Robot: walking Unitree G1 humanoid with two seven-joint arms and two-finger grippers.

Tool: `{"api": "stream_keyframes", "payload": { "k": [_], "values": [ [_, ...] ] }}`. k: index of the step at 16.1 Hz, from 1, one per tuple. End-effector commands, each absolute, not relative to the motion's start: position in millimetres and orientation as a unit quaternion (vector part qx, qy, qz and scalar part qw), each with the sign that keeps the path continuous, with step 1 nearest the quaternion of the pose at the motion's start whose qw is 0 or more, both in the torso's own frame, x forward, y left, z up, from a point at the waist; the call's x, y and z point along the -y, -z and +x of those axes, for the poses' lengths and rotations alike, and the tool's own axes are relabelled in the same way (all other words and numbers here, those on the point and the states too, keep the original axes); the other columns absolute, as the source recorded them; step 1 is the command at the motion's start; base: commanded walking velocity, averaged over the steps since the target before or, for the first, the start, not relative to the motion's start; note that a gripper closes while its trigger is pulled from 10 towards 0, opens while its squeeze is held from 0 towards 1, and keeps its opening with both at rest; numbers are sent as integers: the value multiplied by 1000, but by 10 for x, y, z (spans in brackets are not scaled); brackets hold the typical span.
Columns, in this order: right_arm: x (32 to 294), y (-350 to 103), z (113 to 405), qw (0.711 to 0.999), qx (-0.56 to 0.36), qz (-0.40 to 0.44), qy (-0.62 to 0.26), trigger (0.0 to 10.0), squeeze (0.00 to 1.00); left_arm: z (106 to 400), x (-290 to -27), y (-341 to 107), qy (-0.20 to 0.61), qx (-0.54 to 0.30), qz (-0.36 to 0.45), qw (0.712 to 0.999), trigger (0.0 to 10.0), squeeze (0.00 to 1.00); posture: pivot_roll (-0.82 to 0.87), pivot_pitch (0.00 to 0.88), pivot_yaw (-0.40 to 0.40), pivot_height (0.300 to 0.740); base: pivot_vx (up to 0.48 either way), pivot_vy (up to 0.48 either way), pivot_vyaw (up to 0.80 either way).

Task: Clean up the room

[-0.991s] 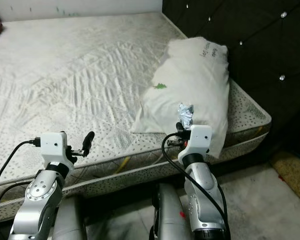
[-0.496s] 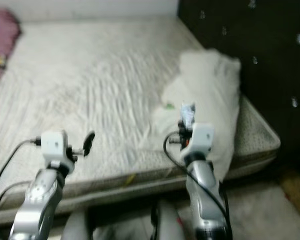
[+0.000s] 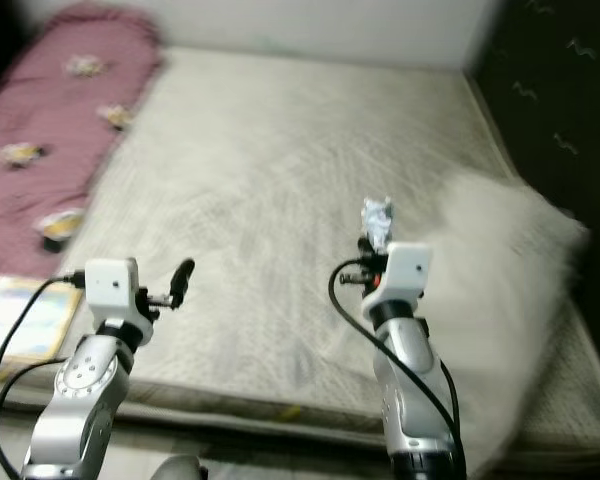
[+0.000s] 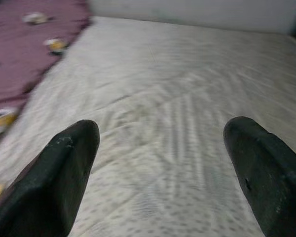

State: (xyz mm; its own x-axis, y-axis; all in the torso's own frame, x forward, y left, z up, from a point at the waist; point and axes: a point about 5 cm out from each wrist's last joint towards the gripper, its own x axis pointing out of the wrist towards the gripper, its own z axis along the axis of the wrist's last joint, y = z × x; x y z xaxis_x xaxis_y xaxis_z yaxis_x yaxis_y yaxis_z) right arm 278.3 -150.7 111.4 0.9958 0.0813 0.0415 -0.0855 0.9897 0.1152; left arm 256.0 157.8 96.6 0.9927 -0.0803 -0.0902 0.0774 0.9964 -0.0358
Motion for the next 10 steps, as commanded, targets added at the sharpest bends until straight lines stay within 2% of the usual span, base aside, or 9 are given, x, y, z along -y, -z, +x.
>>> {"api": "stream_keyframes", "payload": {
  "k": [1, 8, 10],
  "values": [
    [1521, -1090, 2769, 997, 12, 59, -39, 10000, 0, 2549, -1587, -971, 38, -46, -20, 998, 10000, 0, -26, 44, -40, 740, 0, 0, 0],
    [1518, -1064, 2772, 998, 6, 58, -35, 10000, 0, 2568, -1619, -1011, 39, -37, -22, 998, 10000, 0, -24, 48, -37, 740, 0, 0, 0],
    [1550, -1033, 2789, 999, -9, 42, -17, 10000, 0, 2575, -1617, -1008, 40, -40, -26, 998, 10000, 0, -25, 47, -28, 740, 0, 392, 0]
  ]
}}
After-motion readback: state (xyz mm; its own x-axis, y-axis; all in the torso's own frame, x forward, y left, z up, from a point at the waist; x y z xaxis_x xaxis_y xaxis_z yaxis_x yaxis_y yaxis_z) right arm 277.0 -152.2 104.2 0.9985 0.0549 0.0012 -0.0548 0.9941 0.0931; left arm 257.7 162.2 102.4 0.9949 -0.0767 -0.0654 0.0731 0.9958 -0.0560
